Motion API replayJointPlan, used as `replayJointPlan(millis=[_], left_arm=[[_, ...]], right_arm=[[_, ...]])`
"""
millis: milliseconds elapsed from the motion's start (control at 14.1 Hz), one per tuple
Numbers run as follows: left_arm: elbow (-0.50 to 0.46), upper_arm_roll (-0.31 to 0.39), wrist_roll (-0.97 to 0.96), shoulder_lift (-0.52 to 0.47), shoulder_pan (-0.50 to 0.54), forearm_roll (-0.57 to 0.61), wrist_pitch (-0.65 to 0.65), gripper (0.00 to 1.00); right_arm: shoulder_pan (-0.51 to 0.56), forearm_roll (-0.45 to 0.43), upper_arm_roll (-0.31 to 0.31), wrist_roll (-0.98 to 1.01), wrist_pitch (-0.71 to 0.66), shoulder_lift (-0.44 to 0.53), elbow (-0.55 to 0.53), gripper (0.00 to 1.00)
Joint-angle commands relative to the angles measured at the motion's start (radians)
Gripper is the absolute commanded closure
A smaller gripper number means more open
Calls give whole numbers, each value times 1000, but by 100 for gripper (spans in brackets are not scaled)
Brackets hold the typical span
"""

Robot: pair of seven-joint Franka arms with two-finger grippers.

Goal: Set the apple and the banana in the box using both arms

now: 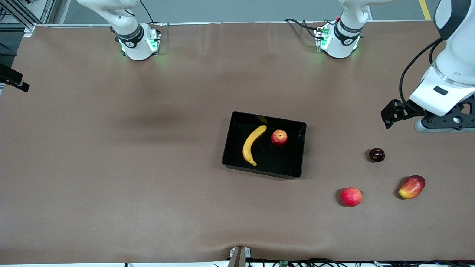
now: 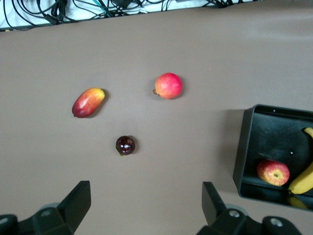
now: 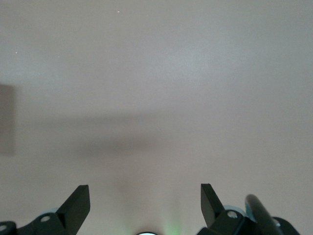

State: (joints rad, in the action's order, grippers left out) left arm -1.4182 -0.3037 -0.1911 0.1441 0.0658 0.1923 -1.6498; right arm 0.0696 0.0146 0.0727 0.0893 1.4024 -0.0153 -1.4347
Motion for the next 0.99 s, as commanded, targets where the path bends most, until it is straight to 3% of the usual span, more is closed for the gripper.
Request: replayJointPlan(millis=[0, 212, 283, 920], left_arm=[[-111, 17, 54, -101, 5, -51, 15, 0], [-169, 179, 172, -170, -92, -115, 16, 0], [-192, 201, 188, -190, -106, -122, 15, 0], [-211, 195, 194, -224, -106, -158, 80, 0]], right_arm=[[26, -1, -17, -2, -2, 1, 2, 0], [26, -1, -17, -2, -2, 1, 2, 0], [24, -1, -17, -2, -2, 1, 2, 0], [26, -1, -17, -2, 0, 1, 2, 0]])
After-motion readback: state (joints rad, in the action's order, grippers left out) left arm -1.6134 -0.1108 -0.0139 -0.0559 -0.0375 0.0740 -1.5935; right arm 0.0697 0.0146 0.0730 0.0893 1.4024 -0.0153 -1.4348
